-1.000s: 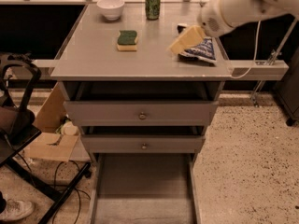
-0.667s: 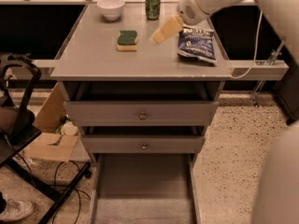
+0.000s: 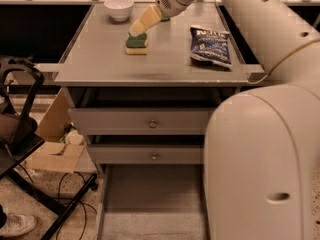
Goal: Place sponge into bottom drawer
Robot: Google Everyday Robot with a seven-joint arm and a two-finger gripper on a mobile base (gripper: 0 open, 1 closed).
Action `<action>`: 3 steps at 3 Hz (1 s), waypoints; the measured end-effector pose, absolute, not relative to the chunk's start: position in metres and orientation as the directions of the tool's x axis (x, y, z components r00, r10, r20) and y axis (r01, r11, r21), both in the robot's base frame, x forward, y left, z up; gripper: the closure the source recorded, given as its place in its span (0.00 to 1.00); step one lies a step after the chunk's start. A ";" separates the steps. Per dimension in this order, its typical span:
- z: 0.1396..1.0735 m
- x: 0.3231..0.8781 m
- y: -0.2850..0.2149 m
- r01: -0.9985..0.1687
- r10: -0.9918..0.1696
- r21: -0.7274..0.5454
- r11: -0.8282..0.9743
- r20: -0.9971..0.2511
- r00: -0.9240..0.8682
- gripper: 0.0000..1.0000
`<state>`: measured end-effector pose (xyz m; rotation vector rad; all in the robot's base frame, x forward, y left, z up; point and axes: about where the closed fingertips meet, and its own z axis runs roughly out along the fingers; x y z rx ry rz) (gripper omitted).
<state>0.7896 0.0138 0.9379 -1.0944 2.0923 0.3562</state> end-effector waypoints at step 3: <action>0.882 0.848 0.035 -0.709 -0.498 -0.019 0.705 -0.724 -0.477 0.00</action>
Offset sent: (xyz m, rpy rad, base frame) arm 0.0638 0.0252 -0.0459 0.0589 0.0650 -0.1623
